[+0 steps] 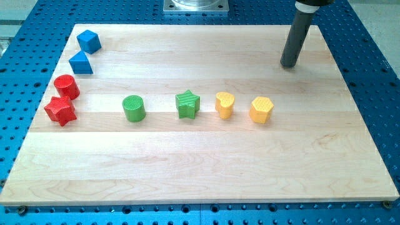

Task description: Slide the arm vertically above the yellow heart

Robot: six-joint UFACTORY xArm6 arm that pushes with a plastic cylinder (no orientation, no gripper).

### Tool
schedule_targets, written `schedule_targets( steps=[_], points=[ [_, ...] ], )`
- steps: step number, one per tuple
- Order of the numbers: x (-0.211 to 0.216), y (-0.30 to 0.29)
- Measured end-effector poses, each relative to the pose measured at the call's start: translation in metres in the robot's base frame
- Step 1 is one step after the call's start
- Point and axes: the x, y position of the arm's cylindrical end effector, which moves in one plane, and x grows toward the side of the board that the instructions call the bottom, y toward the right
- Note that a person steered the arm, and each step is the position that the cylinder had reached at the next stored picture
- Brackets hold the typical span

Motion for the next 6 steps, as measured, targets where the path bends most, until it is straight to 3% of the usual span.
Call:
schedule_targets(
  steps=[6],
  points=[
    [-0.0089,0.0000]
  ],
)
